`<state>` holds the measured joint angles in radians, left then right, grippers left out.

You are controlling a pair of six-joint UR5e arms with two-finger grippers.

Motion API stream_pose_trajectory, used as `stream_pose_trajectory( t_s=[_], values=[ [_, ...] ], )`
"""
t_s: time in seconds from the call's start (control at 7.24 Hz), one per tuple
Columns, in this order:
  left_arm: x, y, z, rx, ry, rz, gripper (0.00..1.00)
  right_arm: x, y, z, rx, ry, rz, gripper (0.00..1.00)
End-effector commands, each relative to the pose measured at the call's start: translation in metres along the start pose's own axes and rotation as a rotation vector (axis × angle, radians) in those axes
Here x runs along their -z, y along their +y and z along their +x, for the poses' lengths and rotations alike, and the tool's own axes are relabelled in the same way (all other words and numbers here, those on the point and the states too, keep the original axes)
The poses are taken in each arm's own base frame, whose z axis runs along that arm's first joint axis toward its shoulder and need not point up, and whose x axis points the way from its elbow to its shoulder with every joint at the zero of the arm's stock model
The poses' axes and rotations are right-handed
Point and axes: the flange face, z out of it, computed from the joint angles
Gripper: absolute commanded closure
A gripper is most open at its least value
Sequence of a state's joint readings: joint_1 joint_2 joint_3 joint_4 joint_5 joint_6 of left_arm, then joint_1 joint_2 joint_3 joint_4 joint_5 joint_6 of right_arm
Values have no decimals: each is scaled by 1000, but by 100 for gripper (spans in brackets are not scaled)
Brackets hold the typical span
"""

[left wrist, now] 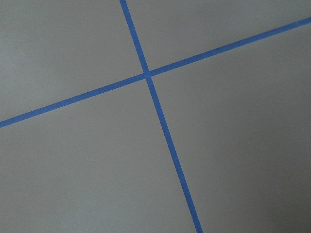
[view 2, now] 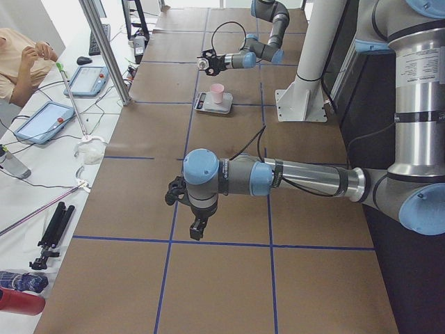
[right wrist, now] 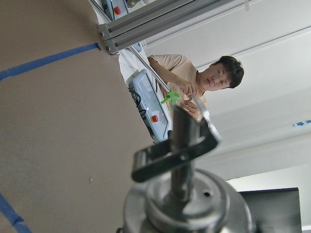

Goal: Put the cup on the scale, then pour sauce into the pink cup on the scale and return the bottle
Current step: 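Tilt the bottle spout down over the pink cup with the right gripper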

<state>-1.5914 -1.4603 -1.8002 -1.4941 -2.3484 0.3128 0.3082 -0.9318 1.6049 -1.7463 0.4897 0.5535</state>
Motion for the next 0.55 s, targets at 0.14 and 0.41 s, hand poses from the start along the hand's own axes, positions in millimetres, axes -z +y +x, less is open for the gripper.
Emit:
stream_pose_trajectory(
  t_s=[0.14, 0.41],
  values=[
    [0, -2, 1, -3, 0, 1, 0, 16, 1, -7, 78, 128, 99, 100],
    [-1, -1, 1, -1, 1, -1, 0, 20, -4, -2, 195, 168, 114, 100]
  ],
)
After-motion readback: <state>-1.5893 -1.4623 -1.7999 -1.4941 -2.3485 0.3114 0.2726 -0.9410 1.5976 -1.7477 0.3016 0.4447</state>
